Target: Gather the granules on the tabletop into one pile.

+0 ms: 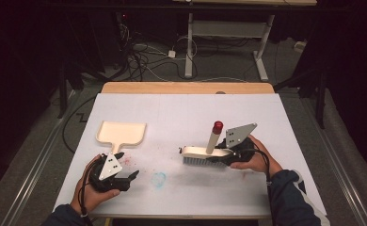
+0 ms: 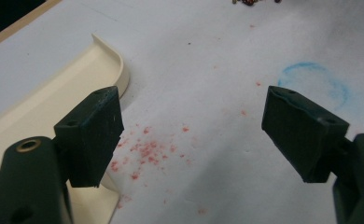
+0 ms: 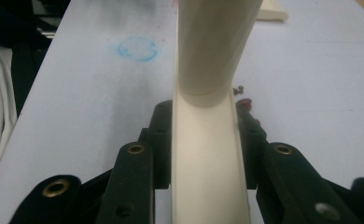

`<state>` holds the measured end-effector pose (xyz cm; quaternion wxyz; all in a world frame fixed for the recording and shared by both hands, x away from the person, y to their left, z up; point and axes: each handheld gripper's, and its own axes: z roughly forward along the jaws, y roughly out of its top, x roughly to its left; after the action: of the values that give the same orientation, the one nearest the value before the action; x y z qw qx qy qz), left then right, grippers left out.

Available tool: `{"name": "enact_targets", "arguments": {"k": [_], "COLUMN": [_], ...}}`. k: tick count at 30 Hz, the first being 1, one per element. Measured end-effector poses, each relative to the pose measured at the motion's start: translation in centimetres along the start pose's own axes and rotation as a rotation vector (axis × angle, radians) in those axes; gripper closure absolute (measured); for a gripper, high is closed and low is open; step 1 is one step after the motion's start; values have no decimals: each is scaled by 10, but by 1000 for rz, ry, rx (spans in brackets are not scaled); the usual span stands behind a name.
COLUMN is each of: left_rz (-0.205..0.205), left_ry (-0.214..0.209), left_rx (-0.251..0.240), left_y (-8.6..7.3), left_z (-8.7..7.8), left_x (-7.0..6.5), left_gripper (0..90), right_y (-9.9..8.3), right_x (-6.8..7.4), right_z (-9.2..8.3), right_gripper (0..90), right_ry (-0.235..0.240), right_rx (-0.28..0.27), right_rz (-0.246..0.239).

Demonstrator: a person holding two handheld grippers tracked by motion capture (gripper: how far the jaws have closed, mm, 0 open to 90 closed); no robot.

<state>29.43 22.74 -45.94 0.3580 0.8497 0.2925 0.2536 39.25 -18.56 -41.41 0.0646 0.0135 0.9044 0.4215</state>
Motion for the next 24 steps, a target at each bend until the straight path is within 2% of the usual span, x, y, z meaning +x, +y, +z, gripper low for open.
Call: {"name": "enact_targets", "arguments": {"k": [2,4,5,8,10,14,16,20,22,24], "left_rz": [6,12,10,10,6,4,2,3,3,2], "left_ry": [7,11,14,20,20,17,16,16,17,17], "left_rx": [-4,-7,-14,-18,-21,-21,-19,-13,-12,-10], "left_y": [0,0,0,-1,-1,0,0,1,2,2], "left_z": [-2,-4,-6,-9,-9,-8,-7,-5,-4,-4], "left_x": [-1,-1,-1,-1,0,0,0,0,-1,-1], "left_gripper": [199,199,199,199,199,199,199,199,199,199], "right_y": [3,6,6,3,1,-4,-6,-10,-11,-11], "right_x": [8,17,20,31,38,45,43,36,32,28], "right_z": [-6,-16,-23,-40,-47,-50,-45,-28,-16,-7], "right_gripper": [673,673,673,673,673,673,673,673,673,673], "right_ry": [-45,-131,-168,-298,-416,-588,-631,-756,-761,-767], "right_rx": [3,0,-8,-47,-51,23,65,147,185,194], "right_rz": [7,43,73,202,298,383,423,524,541,547]}}
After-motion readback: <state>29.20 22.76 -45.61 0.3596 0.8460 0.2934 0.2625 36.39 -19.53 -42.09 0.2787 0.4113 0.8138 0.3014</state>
